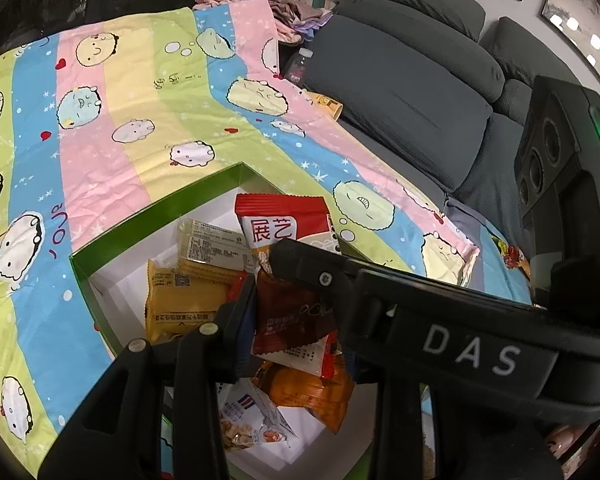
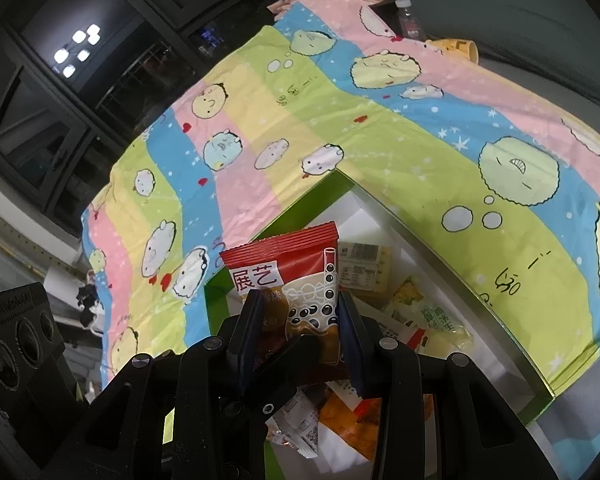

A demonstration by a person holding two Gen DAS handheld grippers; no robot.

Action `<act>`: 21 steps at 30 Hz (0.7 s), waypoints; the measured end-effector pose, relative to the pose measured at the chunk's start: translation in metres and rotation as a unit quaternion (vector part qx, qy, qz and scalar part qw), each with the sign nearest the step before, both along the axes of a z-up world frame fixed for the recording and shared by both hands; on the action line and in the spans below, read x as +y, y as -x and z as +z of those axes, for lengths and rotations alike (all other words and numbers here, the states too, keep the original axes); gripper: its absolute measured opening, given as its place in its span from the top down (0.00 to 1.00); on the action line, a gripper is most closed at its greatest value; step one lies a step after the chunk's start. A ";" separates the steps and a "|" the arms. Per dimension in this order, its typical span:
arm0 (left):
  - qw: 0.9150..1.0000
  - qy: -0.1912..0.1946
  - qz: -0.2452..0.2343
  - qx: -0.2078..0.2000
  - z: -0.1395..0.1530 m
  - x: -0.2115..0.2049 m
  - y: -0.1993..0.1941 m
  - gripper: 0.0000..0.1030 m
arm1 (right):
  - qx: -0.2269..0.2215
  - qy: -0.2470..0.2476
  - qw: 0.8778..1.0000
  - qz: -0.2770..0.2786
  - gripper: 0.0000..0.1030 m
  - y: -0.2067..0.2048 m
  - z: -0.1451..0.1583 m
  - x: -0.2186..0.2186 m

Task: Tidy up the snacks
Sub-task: 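Lower the red snack pack with the right gripper into the box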

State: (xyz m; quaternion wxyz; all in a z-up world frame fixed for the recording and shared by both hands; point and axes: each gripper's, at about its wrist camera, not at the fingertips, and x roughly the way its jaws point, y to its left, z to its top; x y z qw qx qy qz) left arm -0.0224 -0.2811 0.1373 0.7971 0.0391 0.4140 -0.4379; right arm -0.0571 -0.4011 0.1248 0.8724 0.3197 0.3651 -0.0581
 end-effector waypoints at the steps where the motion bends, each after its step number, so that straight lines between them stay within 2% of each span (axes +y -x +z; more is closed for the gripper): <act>1: 1.000 -0.002 0.000 0.001 -0.001 -0.001 0.000 0.66 | 0.001 -0.002 1.000 -0.001 0.61 0.000 -0.001 -0.001; 21: 1.000 -0.009 0.000 0.023 -0.021 -0.004 -0.007 0.66 | 0.016 -0.009 1.000 -0.003 0.61 -0.006 -0.021 -0.004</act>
